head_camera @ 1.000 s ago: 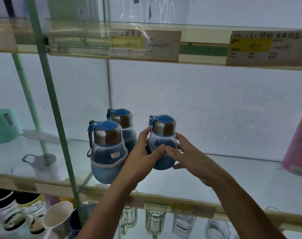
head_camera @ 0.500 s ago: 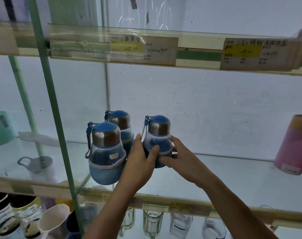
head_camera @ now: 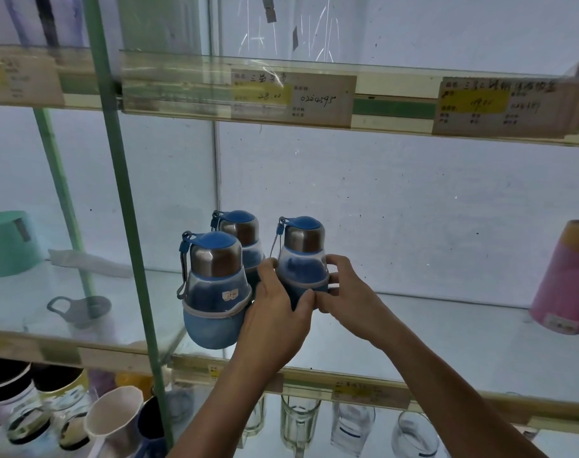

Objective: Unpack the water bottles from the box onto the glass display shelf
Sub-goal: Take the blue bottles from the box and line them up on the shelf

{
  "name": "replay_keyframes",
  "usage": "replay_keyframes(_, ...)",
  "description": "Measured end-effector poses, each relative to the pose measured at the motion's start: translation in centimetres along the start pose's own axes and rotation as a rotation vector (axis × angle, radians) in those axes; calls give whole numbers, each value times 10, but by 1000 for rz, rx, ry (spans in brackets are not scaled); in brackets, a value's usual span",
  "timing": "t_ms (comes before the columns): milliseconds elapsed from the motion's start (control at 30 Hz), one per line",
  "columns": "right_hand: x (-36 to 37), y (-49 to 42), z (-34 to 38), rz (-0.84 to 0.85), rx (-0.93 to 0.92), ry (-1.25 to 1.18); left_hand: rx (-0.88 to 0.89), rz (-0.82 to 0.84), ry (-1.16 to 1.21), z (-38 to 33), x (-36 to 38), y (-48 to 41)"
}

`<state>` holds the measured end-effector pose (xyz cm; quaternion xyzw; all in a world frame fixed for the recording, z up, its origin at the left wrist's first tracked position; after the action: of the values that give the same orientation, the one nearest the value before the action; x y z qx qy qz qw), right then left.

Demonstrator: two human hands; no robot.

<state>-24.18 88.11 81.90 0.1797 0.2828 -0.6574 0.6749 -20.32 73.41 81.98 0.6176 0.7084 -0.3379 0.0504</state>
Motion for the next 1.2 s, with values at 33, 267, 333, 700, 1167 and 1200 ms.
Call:
replay_keyframes(33,1,-1,0,0,-2,9,7,-4,-1,0,0,1)
replay_keyframes(267,8,-10,4,4,-5,41,47,-50,-91,-2,3,2)
replay_keyframes(333,9,-9,5,-2,-1,55,55,-68,-107,-1,4,3)
replay_keyframes(700,10,-8,6,14,23,66,103,-137,-373,-10,9,11)
replay_keyframes(1167,-50,34,-22,-100,82,-74,202,-57,-206,-49,53,17)
replay_keyframes(1200,-60,40,-26,-120,85,-90,214,-38,-175,-55,60,18)
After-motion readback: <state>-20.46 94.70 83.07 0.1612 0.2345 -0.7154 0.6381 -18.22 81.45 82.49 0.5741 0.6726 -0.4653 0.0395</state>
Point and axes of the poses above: each hand's wrist, its own y-axis away from the middle knuckle, its own x-axis out of the palm, z = x × y, the point moved 6 cm from there along -y, towards the middle knuckle, and after that the axes turned 3 degrees about x, right-handed, at the moved point
